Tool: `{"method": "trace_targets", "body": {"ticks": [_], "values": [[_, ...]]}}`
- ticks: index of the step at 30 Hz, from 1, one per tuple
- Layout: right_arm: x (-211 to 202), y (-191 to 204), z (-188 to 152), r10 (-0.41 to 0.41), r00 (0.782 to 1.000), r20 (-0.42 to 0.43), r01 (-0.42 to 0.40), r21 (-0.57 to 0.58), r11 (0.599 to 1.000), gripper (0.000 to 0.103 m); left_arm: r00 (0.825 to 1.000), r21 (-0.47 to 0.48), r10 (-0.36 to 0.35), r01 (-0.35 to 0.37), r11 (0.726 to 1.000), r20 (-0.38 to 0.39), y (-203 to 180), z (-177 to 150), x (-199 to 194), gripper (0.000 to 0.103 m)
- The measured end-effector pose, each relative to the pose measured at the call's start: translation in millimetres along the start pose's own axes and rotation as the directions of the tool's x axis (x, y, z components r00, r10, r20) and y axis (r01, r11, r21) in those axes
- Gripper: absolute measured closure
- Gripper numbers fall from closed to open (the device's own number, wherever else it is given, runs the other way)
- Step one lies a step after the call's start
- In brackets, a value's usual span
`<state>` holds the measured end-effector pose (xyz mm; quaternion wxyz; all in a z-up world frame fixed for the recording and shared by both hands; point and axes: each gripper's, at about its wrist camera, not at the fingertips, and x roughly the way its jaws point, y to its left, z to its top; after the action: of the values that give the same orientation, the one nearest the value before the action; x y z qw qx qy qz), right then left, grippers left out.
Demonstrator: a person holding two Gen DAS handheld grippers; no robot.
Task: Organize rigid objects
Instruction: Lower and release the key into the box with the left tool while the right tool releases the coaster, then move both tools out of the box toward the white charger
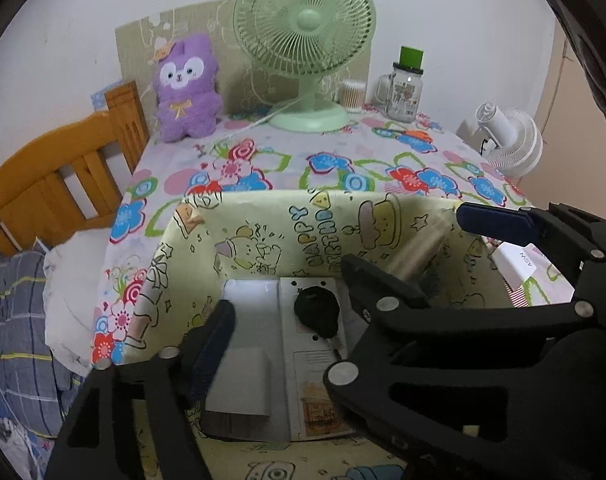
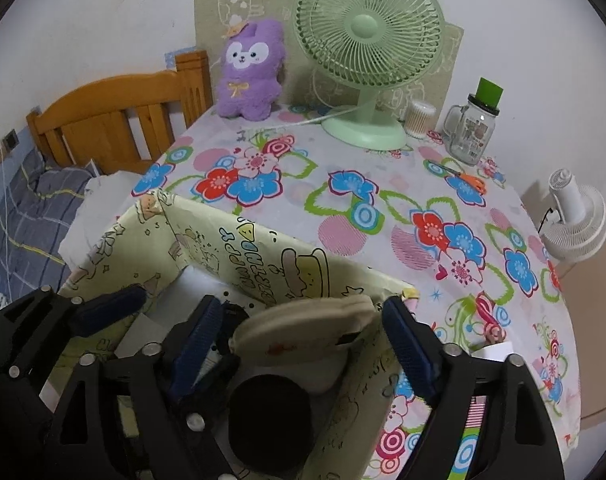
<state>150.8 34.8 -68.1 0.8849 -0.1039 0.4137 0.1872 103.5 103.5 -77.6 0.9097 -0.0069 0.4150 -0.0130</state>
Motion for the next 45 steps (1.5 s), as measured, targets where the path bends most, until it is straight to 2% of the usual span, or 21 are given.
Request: {"method": "trace_targets", "body": {"ticks": [8, 14, 24, 45], "values": [[-19.2, -1.3, -6.3, -0.012, 0.999, 0.048, 0.012, -0.012, 1.0, 0.009, 0.999, -0.003, 0.015, -0.015, 1.0, 0.035, -5.7, -4.5, -14.1, 0.013], [-31.0, -8.1, -10.7, -0.016, 0.998, 0.066, 0.015, 0.002, 1.0, 0.008, 0.998, 0.011, 0.026, -0.026, 1.0, 0.055, -16.3, -5.2, -23.8, 0.009], [-54.6, -34.3, -22.3, -0.033, 0.995, 0.094, 0.028, 0.048, 0.998, 0.008, 0.996, 0.036, 0.031, -0.034, 0.999, 0.08, -45.6, -1.9, -38.7, 0.009], [-103.6, -84.0, -44.1, -0.115, 0.984, 0.136, 0.101, 0.106, 0.989, 0.008, 0.993, 0.096, -0.02, 0.008, 0.995, 0.121, -108.3, 2.0, -65.7, 0.009]]}}
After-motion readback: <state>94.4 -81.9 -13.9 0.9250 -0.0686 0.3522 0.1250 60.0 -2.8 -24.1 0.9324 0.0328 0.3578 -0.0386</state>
